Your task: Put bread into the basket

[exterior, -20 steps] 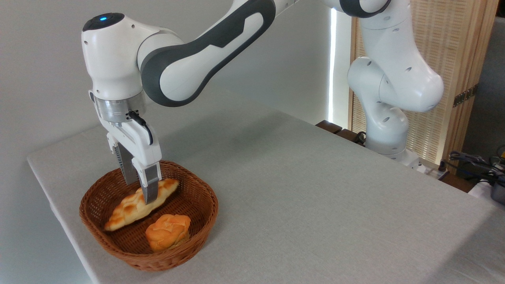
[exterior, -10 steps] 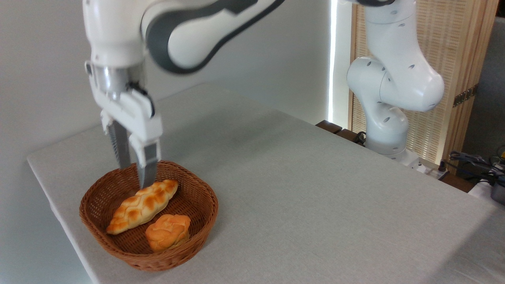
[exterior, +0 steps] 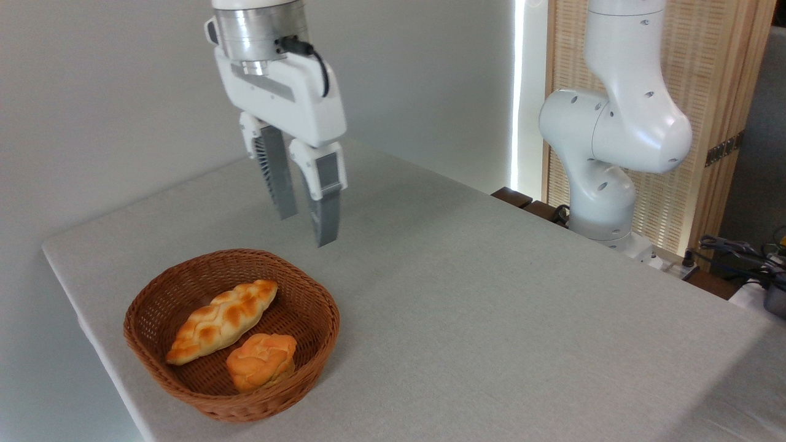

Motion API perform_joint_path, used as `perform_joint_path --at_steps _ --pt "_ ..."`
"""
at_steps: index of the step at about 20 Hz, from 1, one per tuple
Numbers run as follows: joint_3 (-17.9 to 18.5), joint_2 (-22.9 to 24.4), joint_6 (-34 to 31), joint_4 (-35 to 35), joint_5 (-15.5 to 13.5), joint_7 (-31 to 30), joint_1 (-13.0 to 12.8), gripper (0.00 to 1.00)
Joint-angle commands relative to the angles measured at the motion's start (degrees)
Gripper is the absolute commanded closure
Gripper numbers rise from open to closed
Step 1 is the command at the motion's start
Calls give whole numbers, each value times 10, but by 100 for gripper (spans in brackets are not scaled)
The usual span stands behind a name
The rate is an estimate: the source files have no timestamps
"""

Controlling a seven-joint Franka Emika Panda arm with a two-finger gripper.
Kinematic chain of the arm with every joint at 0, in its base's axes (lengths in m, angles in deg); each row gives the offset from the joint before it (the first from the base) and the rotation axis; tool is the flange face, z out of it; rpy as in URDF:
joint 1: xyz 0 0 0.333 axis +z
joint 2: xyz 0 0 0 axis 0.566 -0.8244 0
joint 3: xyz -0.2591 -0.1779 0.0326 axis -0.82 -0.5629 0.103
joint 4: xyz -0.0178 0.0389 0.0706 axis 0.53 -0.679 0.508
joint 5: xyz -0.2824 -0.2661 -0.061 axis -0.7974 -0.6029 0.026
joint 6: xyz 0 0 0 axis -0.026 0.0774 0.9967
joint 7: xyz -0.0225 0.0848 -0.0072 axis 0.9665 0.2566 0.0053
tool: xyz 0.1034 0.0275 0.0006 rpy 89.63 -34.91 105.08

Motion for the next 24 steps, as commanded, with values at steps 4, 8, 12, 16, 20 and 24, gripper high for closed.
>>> perform_joint_path --at_steps 4,8,12,16,20,24 --pt "60 5 -39 19 -56 -8 -20 0" --pt "65 4 -37 19 -57 -28 -40 0" --pt "77 2 -33 19 -54 -26 -56 0" --pt "86 2 -34 19 -53 -23 -62 0" --pt "86 2 -34 19 -53 -22 -63 0" --pt "107 2 -35 19 -52 -18 -77 0"
